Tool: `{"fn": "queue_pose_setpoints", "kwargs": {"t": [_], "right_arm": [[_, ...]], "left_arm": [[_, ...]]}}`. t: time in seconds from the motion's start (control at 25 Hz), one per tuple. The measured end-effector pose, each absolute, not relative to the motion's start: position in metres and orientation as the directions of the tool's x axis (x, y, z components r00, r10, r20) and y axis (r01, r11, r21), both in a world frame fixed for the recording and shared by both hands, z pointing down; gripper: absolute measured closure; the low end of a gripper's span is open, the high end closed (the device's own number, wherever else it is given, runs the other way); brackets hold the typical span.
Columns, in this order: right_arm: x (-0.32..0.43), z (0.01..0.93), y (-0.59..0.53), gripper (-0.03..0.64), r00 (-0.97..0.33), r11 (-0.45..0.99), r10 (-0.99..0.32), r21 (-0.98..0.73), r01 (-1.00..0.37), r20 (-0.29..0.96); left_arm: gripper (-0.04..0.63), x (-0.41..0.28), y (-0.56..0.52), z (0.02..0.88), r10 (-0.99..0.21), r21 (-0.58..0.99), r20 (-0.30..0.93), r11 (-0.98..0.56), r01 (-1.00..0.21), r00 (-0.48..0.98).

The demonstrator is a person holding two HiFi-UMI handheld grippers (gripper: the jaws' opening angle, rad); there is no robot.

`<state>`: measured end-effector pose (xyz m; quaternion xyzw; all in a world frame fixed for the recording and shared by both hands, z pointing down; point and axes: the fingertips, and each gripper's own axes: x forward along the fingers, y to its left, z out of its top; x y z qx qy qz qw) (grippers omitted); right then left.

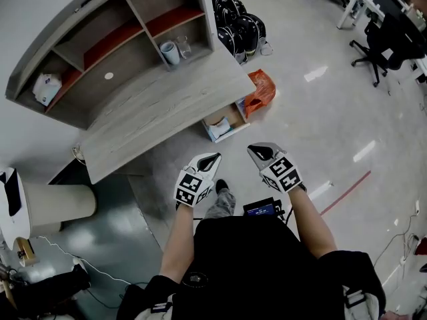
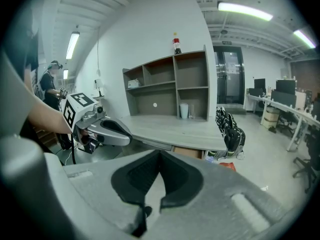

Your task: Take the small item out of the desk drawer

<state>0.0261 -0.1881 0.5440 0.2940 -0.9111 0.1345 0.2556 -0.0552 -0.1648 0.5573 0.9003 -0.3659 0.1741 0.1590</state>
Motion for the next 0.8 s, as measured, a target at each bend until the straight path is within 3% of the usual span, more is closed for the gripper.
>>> {"fn": "queue_pose_setpoints", "kwargs": {"t": [0.8], "right_arm": [[-0.034,0.545,-0.284,0.614,-0.643,0.752,-0.508,-0.069,-0.656,0.573]], "left_arm": [[0.592,-0.115,-0.269,0.559,-0.538,0.164,0.427,-0.744,-0.648,0.727]]}}
